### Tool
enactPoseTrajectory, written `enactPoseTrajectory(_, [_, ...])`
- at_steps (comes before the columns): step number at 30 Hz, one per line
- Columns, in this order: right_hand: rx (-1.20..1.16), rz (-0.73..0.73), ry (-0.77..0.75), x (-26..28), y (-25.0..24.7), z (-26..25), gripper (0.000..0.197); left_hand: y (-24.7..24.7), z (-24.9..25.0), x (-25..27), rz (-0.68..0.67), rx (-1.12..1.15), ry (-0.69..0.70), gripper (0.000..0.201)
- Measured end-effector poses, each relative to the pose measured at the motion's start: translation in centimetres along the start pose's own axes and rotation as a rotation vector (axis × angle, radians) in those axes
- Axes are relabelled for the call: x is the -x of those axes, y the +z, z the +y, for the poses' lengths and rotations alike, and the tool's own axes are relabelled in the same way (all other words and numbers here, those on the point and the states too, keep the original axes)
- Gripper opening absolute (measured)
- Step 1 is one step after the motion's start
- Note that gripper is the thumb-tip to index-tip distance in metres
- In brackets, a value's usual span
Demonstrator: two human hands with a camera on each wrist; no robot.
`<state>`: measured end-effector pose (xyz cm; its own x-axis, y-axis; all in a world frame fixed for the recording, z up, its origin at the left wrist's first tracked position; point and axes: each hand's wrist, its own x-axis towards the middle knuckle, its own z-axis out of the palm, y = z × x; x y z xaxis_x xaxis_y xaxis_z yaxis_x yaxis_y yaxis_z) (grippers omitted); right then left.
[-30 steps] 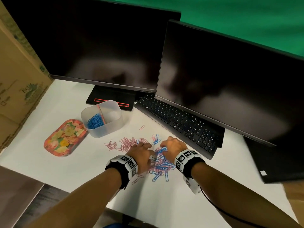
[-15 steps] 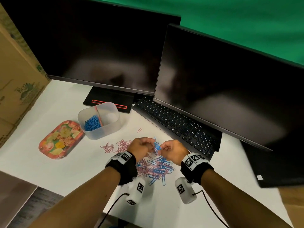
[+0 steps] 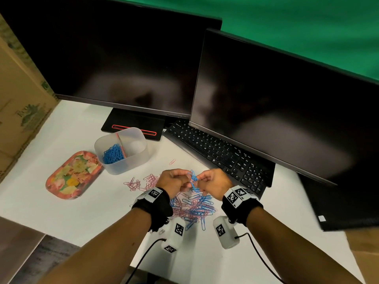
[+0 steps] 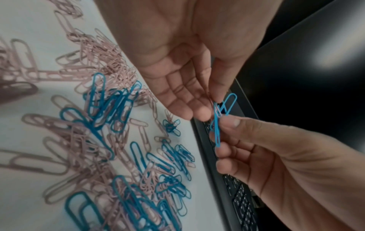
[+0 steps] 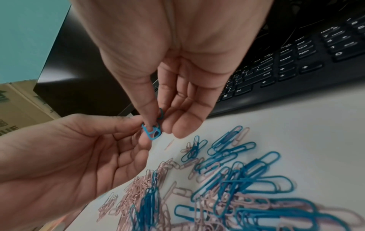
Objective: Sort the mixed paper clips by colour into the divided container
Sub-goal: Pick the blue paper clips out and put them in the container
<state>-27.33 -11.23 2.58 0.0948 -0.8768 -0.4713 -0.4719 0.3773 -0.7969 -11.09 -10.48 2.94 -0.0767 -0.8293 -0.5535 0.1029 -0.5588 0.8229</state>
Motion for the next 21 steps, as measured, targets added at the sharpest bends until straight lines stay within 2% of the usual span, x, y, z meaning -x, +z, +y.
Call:
enactPoseTrajectory(6, [-0.062,-0.010,0.029,0.3,0.4,-0.4,0.008,0.0,0.1,0.2,0.062,0.048,0.014,0.008])
enactPoseTrajectory(11, [-0.170,-0.023,0.039,0.4,0.7,0.0,0.025,0.1,0.2,0.4,0.093,0.099,0.021,0.006])
enactPoseTrajectory(13, [-0.169,-0.037,0.032,0.5,0.7,0.1,0.023,0.0,0.2,0.5,0.087,0.105,0.022,0.006])
enactPoseTrajectory(16, [-0.132,-0.062,0.022,0.7,0.7,0.0,0.006,0.0,0.3,0.7,0.063,0.094,0.030,0.007])
enactPoseTrajectory(21, [-0.165,-0.104,0.040,1.0,0.3,-0.4,0.015,-0.4,0.4,0.8,0.010,0.084,0.038,0.015])
